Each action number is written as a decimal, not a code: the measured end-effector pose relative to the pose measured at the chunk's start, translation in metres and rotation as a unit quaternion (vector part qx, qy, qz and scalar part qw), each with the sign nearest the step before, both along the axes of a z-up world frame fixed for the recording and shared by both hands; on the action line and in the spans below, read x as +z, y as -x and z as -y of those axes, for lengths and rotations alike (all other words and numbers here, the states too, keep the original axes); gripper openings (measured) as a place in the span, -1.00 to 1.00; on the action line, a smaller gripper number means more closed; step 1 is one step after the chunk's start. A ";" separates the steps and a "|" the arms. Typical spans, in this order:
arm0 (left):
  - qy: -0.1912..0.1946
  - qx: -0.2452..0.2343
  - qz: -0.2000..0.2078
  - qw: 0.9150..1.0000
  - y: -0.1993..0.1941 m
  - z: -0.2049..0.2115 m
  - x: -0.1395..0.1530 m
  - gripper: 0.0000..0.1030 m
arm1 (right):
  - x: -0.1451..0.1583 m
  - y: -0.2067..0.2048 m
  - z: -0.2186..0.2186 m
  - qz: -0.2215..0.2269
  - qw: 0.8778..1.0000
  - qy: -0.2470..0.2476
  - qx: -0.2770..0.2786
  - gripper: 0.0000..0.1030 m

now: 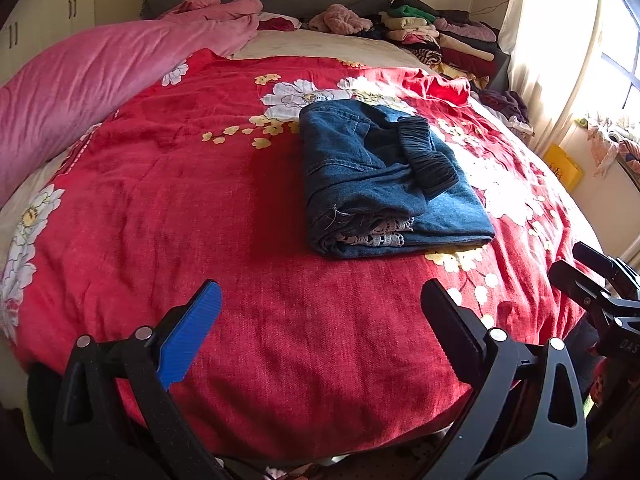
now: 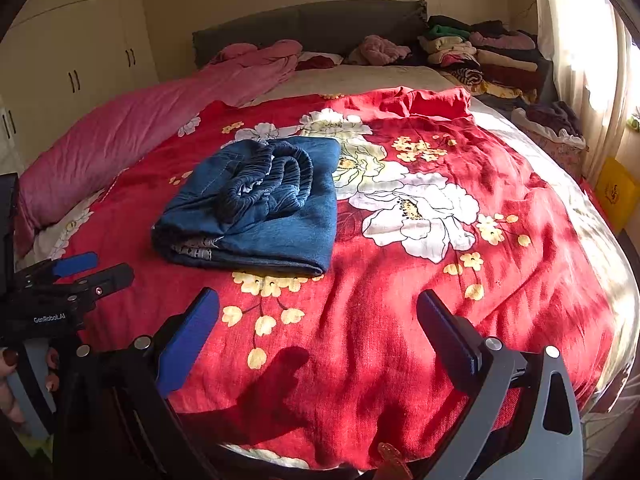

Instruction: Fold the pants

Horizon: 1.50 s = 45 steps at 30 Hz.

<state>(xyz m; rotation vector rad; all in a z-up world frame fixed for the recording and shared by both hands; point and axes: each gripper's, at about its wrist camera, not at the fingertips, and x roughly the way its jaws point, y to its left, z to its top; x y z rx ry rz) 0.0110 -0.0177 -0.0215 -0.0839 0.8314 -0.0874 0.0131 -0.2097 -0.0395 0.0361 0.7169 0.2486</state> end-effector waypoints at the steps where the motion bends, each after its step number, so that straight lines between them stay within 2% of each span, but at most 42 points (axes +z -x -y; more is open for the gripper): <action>1: 0.000 0.000 0.000 1.000 0.000 0.000 0.000 0.81 | 0.000 0.000 0.000 0.001 1.000 0.000 0.000 0.91; 45: 0.012 -0.004 0.002 1.000 0.000 0.000 0.004 0.81 | 0.002 -0.003 0.008 -0.001 1.000 0.007 -0.011 0.91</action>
